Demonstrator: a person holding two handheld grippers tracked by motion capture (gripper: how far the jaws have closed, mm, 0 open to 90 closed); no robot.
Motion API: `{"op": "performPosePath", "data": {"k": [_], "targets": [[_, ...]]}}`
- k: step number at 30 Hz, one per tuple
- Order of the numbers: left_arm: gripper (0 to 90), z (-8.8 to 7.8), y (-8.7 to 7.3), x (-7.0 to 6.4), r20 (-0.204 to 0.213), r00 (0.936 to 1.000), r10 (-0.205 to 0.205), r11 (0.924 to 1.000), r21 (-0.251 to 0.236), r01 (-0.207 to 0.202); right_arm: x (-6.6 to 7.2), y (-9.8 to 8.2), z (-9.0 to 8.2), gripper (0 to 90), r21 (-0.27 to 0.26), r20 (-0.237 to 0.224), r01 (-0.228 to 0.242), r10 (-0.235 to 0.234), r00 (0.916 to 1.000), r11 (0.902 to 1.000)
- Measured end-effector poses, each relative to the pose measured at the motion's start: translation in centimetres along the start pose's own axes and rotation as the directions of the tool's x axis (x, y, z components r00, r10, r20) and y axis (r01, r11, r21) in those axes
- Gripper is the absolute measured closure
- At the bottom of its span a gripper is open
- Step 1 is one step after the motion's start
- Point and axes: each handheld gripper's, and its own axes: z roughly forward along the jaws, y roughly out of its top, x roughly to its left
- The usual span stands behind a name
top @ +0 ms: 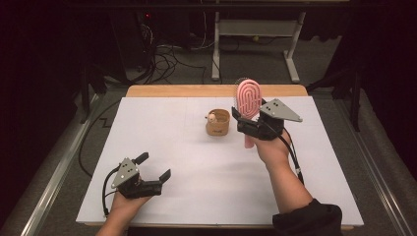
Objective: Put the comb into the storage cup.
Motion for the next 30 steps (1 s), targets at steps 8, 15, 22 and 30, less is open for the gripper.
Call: {"op": "performPosePath", "data": {"k": [8,15,22,30], "targets": [[1.3,0.0,0.0,0.1,0.001,1.0,-0.008,0.9999,-0.007,0.008,-0.4,0.9,1.5,19.9,-0.008,0.009,-0.014,0.014,0.9999,0.9999],[1.4,0.0,-0.1,0.1,0.007,0.9999,-0.009,1.0,-0.003,0.009,-0.1,1.2,2.9,19.9,-0.005,0.007,-0.017,0.017,0.9998,0.9998],[1.4,0.1,-0.1,0.2,0.007,0.9999,-0.015,0.9999,-0.006,0.015,0.2,1.6,4.4,19.9,-0.014,0.01,-0.015,0.016,0.9998,0.9998],[1.3,0.2,-0.2,0.3,0.006,0.9998,-0.021,0.9997,-0.01,0.021,-0.1,2.2,6.0,19.9,-0.042,0.021,-0.048,0.048,0.9986,0.998]]}}
